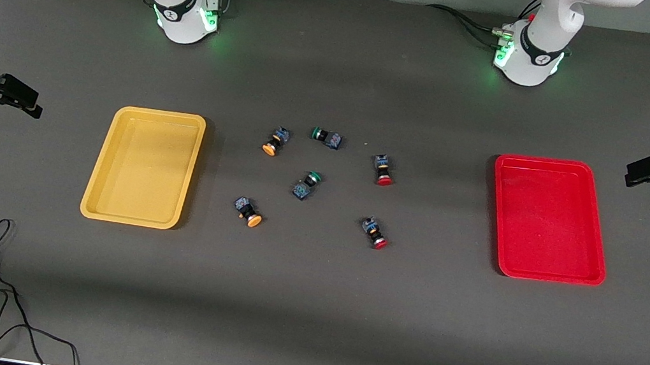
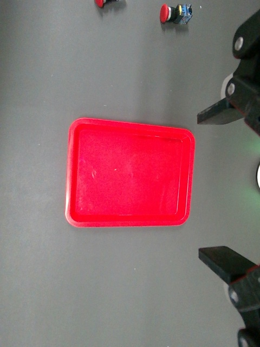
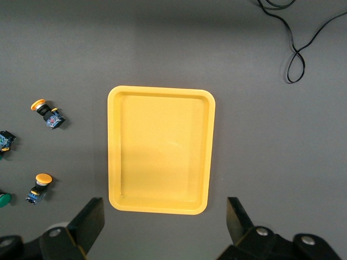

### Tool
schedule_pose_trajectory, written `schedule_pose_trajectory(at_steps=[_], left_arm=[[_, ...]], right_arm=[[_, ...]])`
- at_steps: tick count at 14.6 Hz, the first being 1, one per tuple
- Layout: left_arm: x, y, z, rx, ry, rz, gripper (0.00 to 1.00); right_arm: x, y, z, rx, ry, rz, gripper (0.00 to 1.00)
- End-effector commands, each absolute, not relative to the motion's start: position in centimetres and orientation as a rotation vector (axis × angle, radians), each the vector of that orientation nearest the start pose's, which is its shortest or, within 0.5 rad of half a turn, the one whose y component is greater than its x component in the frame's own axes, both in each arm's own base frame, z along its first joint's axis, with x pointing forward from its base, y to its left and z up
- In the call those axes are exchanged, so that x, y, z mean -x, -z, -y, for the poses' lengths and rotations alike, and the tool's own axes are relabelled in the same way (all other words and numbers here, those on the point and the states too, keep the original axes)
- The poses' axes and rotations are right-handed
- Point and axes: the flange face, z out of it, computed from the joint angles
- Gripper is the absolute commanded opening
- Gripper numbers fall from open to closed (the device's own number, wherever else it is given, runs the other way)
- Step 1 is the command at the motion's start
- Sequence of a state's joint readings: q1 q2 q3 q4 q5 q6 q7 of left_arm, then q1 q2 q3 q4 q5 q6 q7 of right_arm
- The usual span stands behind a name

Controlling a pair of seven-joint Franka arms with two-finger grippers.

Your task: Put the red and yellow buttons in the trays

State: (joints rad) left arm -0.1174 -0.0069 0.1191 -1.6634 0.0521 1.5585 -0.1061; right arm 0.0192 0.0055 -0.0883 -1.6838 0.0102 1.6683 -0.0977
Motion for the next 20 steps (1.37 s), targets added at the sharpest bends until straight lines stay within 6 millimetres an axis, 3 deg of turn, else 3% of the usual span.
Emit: schedule_pose_trajectory(at_steps=[1, 3, 6, 8, 10, 12, 14, 17, 20], left_arm=[[-54.8, -58.7, -0.5, 3.076, -0.176, 0.143, 1.0], [-54.8, -58.3, 0.3, 3.073, -0.208, 0.122, 1.0], [-54.6, -57.9, 2.2, 3.069, -0.231, 0.094, 1.0], [-54.6, -57.4, 3.7, 3.065, -0.248, 0.058, 1.0], [-54.5, -56.5, 6.7, 3.054, -0.278, 0.041, 1.0], [-54.5, -55.2, 9.8, 3.041, -0.298, 0.042, 1.0], [-54.7, -53.5, 12.9, 3.028, -0.317, 0.072, 1.0], [-54.2, -49.7, 19.3, 3.012, -0.304, 0.114, 1.0], [-52.5, -44.5, 26.3, 3.017, -0.25, 0.179, 0.99]], right_arm=[[-56.0, -57.1, 2.5, 3.135, -0.064, 0.081, 1.0], [-55.5, -55.4, -1.7, 3.135, -0.103, 0.091, 1.0], [-54.2, -52.6, -7.8, 3.141, -0.107, -0.146, 1.0], [-51.9, -49.7, -13.3, 3.126, -0.061, -0.329, 1.0], [-48.7, -46.5, -19.6, 3.094, -0.02, -0.496, 1.0], [-45.8, -44.6, -26.0, 3.059, 0.0, -0.641, 1.0], [-43.3, -43.4, -30.6, 3.053, -0.012, -0.715, 1.0], [-40.0, -41.7, -33.7, 3.035, -0.013, -0.79, 1.0], [-38.9, -38.8, -33.3, 3.034, -0.011, -0.79, 1.0]])
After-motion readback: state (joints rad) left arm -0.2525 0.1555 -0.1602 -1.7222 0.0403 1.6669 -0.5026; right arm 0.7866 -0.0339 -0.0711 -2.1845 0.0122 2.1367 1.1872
